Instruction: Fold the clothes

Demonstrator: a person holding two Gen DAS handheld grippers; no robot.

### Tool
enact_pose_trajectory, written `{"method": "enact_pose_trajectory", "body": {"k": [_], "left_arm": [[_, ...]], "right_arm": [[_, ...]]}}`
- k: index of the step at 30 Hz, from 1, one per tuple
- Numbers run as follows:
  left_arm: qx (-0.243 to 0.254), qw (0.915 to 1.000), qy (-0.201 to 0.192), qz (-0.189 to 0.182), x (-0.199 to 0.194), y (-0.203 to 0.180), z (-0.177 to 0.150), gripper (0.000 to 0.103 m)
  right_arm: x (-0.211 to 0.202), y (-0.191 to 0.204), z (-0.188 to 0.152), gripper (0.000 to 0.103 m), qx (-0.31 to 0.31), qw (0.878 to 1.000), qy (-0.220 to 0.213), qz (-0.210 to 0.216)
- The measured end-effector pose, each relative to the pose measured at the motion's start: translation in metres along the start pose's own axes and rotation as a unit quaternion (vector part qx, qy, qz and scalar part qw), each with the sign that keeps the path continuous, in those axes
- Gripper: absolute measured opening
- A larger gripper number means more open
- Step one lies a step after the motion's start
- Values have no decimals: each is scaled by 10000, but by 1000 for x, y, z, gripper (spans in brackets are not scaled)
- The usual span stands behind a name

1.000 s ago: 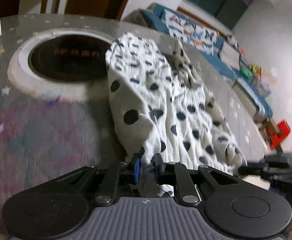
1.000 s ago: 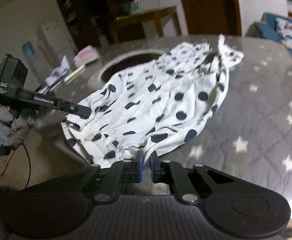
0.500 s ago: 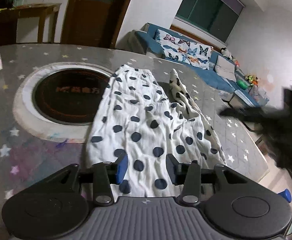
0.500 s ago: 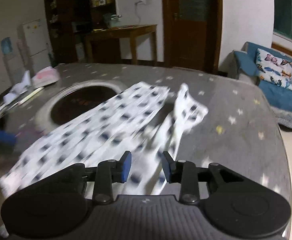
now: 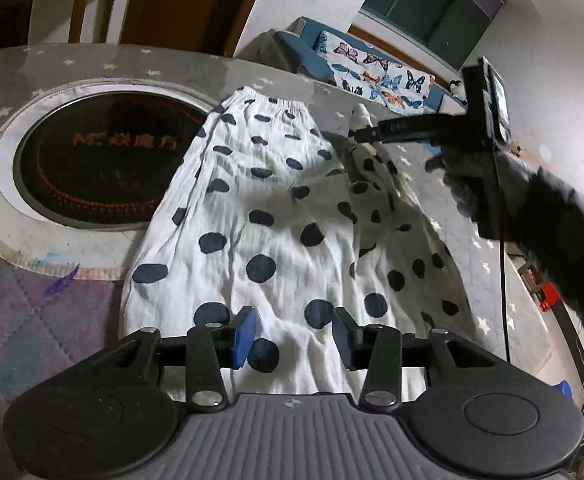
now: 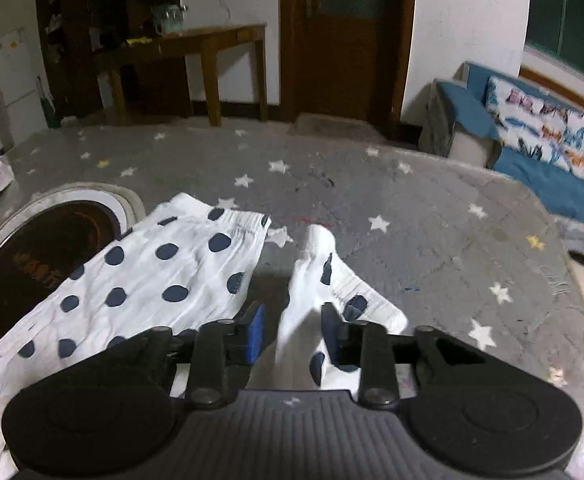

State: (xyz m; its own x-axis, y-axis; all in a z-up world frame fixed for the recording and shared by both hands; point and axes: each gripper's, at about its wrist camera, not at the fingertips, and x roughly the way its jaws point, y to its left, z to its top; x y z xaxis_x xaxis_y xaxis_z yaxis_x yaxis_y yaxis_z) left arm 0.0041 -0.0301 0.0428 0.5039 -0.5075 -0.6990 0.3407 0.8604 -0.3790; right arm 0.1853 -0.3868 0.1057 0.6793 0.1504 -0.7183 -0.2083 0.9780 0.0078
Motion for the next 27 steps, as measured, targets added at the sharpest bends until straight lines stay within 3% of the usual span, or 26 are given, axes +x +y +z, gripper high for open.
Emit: {"method": "enact_pose_trajectory", "body": {"k": [3, 9, 12, 18, 20, 22, 27], "left_arm": [[-13, 10000, 60, 29, 4, 3, -3, 46], [-17, 10000, 46, 56, 4, 5, -4, 45], [-8, 10000, 41, 72, 3, 5, -6, 45], [18, 9999, 17, 123, 1, 4, -6, 45], [47, 9999, 6, 138, 0, 3, -6, 45], [72, 9998, -12, 165, -2, 3, -5, 45], [46, 9994, -134, 324, -5, 7, -1, 46]], "right_arm": [[-6, 2, 9, 3, -1, 9998, -179, 89], [-72, -8, 29, 2, 108, 9903, -1280, 533], [-93, -23, 29, 2, 61, 9879, -1519, 316], [-63, -79, 0, 9, 191, 9915, -678, -1098], [-55, -91, -12, 10, 354, 9899, -462, -1295], [-53, -93, -17, 10, 470, 9915, -418, -1138], [-26, -69, -15, 11, 359, 9990, -175, -208]]}}
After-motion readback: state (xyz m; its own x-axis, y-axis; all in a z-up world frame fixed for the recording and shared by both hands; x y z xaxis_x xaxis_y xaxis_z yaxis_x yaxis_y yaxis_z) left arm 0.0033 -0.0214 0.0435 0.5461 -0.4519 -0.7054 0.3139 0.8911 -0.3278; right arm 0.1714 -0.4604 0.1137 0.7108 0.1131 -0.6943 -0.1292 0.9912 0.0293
